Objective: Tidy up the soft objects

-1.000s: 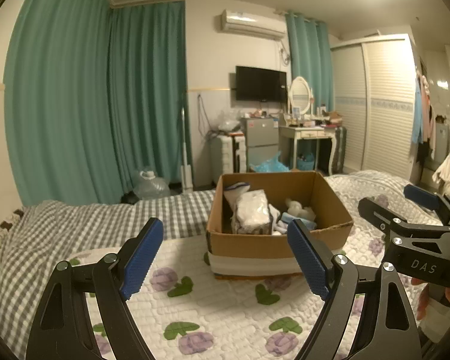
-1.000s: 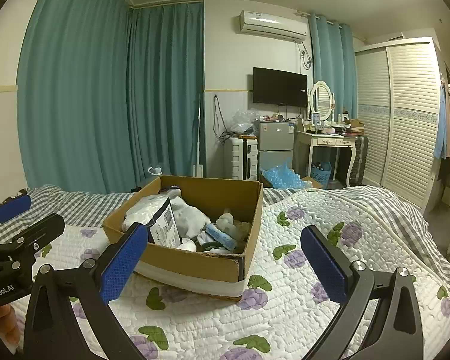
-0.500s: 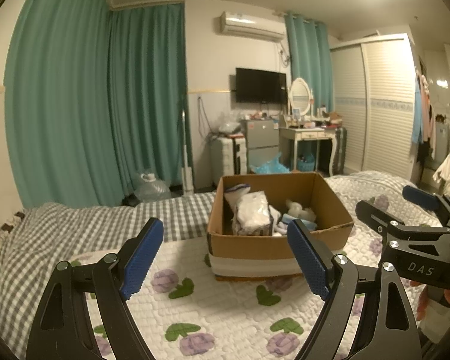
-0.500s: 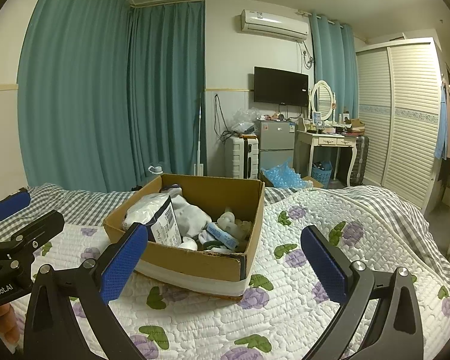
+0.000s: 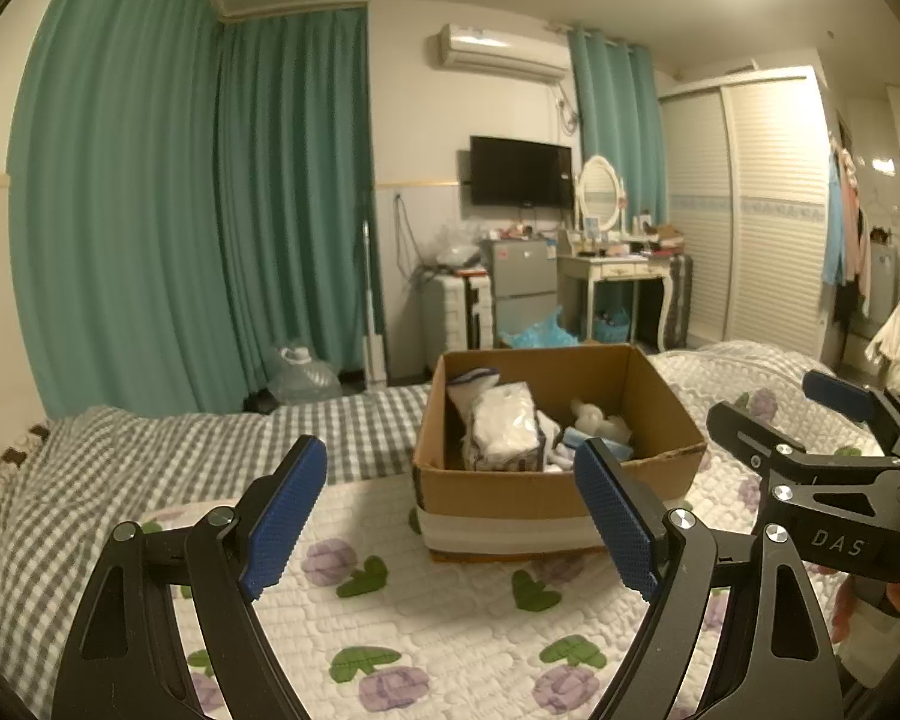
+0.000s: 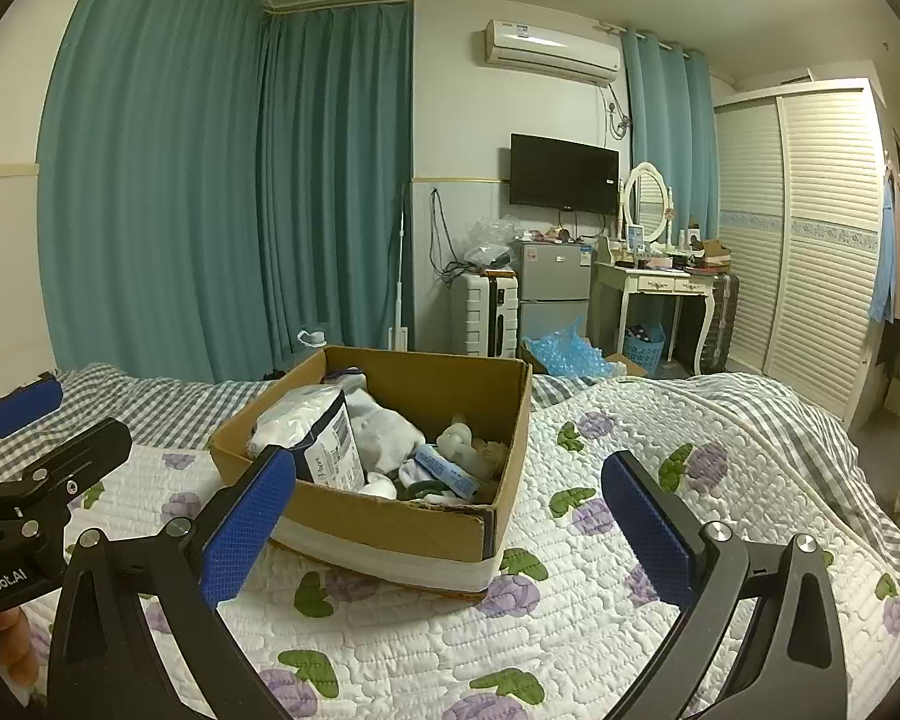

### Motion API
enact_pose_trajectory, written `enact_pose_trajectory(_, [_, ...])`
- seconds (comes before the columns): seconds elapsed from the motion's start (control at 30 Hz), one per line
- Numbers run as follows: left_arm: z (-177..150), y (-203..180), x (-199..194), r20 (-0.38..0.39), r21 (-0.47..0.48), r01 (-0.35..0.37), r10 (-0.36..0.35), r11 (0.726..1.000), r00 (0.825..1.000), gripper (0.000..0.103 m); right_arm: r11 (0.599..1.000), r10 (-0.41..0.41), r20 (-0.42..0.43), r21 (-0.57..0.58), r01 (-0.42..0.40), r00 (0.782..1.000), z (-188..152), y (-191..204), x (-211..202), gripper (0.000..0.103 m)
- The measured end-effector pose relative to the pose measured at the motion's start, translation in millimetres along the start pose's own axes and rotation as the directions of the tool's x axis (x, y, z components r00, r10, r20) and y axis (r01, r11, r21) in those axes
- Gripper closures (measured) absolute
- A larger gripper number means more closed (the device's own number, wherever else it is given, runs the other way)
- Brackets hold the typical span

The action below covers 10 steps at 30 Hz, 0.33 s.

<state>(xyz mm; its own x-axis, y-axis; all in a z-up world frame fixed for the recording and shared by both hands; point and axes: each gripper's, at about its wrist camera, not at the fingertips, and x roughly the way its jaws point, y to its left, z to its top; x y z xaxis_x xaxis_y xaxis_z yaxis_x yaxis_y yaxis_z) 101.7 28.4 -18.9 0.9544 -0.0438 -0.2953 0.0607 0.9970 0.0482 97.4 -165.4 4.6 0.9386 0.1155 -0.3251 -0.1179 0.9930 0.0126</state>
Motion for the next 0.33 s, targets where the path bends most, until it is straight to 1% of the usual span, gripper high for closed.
enact_pose_trajectory(0.2, [-0.4, -0.6, 0.2, -0.005, 0.002, 0.001, -0.001, 1.000, 1.000, 0.017, 1.000, -0.001, -0.006, -0.002, 0.001, 1.000, -0.5, 0.4, 0.9, 0.000])
enact_pose_trajectory(0.33, [0.0, -2.3, -2.9, 0.005, 0.010, 0.011, -0.011, 1.000, 1.000, 0.017, 1.000, 0.000, -0.010, -0.002, 0.000, 1.000, -0.7, 0.2, 1.4, 0.000])
